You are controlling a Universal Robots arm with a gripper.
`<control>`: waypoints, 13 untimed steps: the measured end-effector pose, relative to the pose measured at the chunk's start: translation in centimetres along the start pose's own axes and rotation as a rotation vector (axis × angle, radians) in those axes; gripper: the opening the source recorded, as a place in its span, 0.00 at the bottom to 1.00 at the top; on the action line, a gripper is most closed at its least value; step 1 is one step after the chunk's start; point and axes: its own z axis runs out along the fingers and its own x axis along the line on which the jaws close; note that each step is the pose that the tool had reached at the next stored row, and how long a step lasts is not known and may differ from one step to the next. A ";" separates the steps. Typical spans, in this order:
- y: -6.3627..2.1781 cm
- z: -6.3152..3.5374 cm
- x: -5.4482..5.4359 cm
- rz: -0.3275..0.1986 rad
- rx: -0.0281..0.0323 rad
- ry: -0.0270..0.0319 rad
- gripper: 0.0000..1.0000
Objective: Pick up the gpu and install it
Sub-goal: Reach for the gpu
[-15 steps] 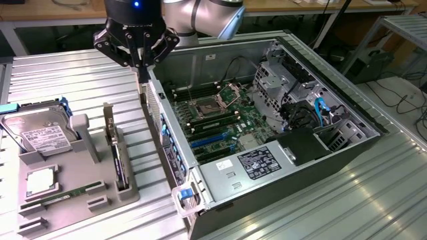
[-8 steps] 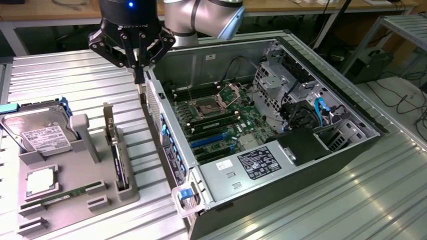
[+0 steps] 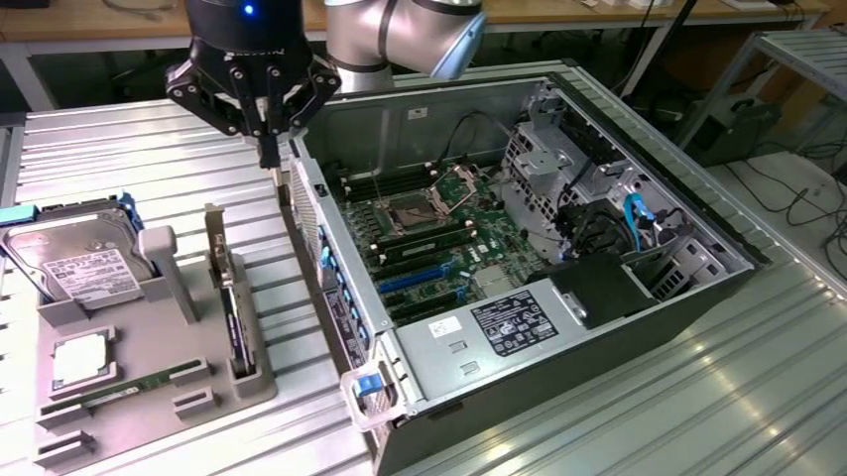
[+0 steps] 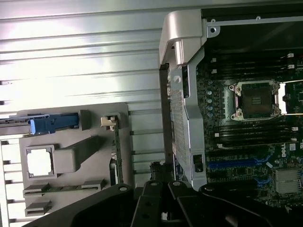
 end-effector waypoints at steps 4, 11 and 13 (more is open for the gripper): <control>-0.05 -0.01 0.4 0.000 0.0000 0.0002 0.11; -0.13 -0.02 0.9 0.000 0.0000 0.0003 0.11; -0.15 -0.02 1.1 0.000 0.0000 0.0004 0.11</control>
